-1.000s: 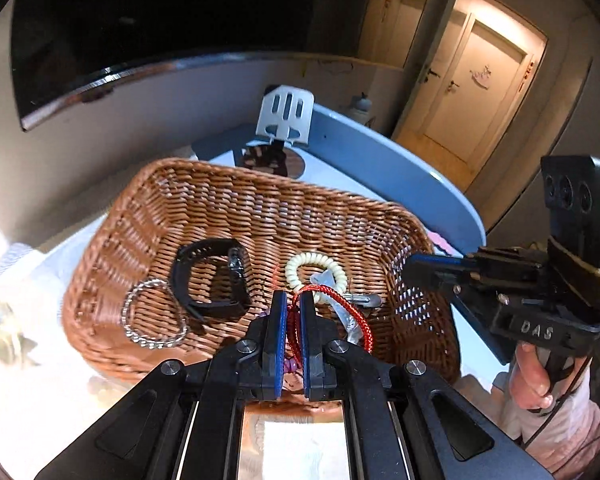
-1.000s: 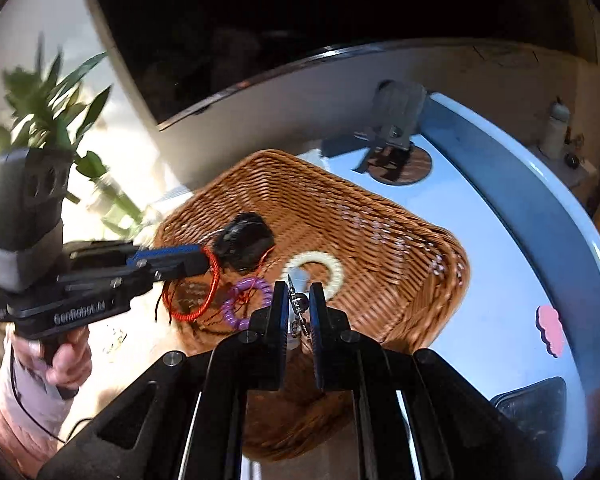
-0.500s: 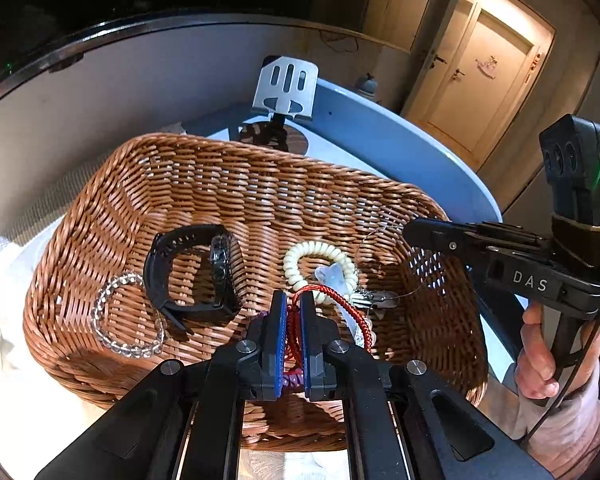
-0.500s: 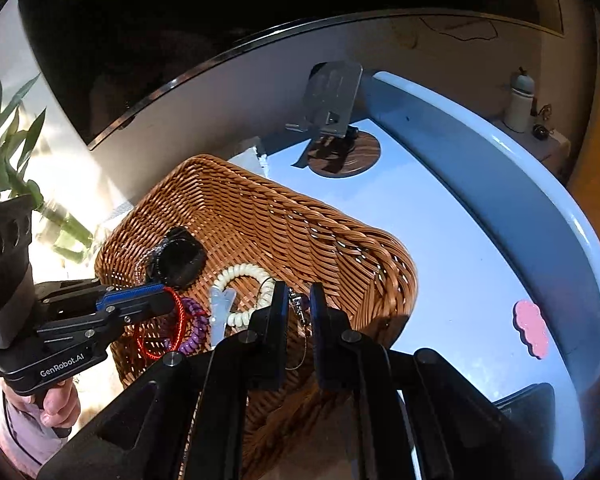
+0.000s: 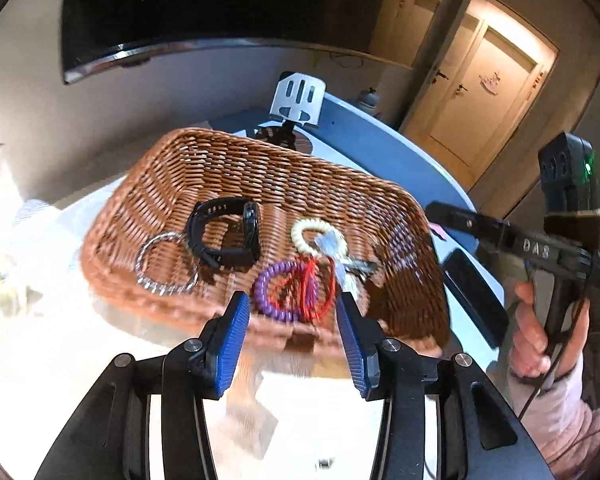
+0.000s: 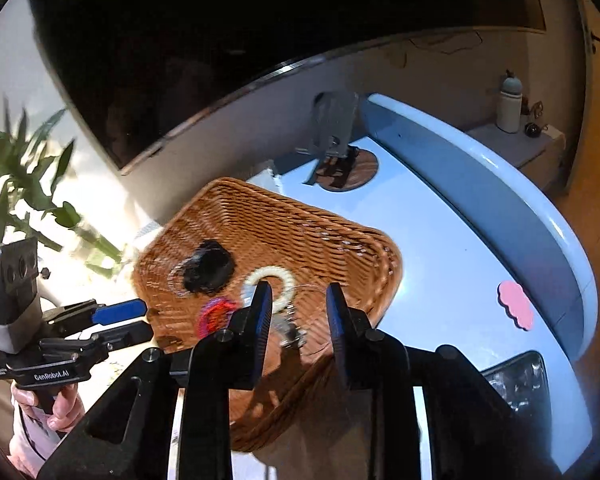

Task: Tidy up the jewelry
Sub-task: 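Carry both bracelets into the wicker basket and open both tools, then move the left tool to the silver bead chain bracelet while the right approaches the small ring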

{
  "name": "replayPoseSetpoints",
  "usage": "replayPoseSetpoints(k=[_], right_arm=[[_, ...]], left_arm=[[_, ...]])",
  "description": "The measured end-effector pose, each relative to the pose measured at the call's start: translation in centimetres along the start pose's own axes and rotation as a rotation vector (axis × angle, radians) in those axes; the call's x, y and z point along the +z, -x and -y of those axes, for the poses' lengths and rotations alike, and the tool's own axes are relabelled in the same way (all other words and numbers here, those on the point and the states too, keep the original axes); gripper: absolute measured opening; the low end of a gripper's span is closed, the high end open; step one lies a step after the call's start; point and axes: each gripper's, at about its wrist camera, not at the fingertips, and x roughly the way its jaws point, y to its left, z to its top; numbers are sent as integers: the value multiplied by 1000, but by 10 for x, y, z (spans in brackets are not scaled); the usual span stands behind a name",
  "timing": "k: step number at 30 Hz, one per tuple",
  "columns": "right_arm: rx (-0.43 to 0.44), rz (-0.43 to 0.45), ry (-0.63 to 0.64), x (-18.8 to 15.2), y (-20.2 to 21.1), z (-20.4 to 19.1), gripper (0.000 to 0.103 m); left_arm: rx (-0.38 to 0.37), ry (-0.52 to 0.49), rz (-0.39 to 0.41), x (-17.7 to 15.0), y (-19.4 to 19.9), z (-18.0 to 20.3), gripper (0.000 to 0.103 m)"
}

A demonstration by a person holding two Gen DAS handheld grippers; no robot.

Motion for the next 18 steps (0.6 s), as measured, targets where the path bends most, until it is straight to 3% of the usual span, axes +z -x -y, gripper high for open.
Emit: replayPoseSetpoints(k=[9,18], right_arm=[[51,36,151,-32,36,-66,31],[103,-3,301,-80,39,-133,33]], left_arm=[[101,-28,106,-46,91,2,46],[163,85,220,-100,171,-37,46]])
